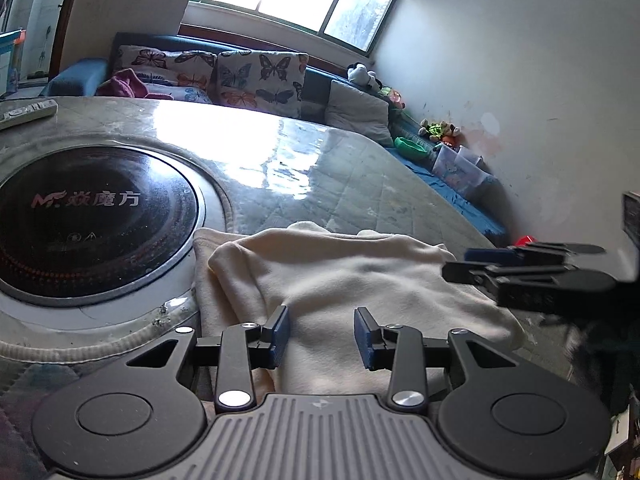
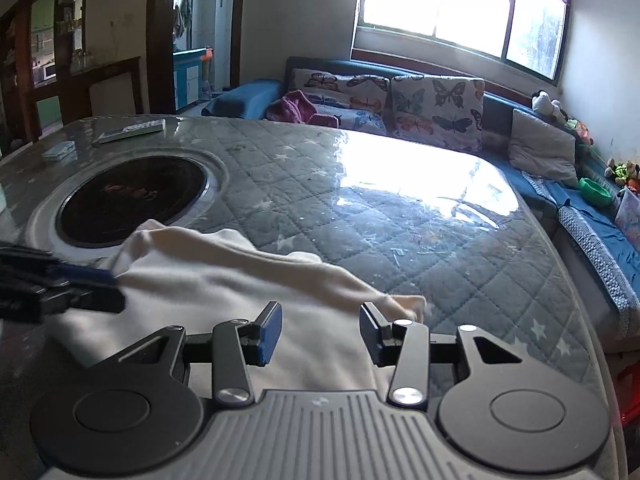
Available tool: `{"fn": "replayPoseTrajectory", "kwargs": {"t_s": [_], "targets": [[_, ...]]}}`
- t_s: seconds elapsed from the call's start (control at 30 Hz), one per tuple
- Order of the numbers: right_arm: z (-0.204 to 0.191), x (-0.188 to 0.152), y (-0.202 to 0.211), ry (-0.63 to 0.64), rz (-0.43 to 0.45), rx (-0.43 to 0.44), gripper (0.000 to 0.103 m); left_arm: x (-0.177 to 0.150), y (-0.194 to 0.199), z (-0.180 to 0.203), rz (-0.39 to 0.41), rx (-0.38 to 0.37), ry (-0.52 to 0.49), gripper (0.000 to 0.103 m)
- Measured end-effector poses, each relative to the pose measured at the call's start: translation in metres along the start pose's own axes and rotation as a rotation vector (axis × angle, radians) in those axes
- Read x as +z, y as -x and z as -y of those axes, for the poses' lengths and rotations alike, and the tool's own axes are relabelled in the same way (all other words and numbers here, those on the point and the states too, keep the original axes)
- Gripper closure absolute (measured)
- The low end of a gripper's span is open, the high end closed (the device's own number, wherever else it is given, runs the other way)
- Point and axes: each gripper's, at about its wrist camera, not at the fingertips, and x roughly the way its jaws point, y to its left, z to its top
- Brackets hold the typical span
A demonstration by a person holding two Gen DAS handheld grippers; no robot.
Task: Fold clothes
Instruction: 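Grasp the folded sweatshirt's edge with the left gripper while the right gripper grasps too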
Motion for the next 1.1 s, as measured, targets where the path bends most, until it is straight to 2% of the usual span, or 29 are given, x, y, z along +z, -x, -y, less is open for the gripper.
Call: {"fn": "replayPoseTrajectory", "kwargs": {"t_s": [0.3, 0.53, 0.67, 0.83, 1.1], "targets": [[0.033, -0.002, -0.043, -0.040, -0.042, 0.037, 0.060, 0.004, -0.002, 0.004, -0.004, 0.059, 0.026, 0.064], [0.041, -0.006, -0.029, -0.015, 0.008, 0.089, 0.060, 0.007, -0.001, 0.006, 0.001, 0.150, 0.049, 0.064], [0.023, -0.005, -0.005, 0.071, 0.057, 0.141, 0.059, 0.011, 0.009, 0.005, 0.019, 0.202, 0.045, 0.059], [-0.011, -0.007, 0.019, 0.178, 0.080, 0.223, 0.059, 0.015, 0.016, -0.005, 0.018, 0.262, 0.077, 0.059], [-0.093, -0.010, 0.041, 0.410, 0.102, 0.353, 0.056, 0.020, 0.035, -0.026, 0.036, 0.293, 0.174, 0.052]]}}
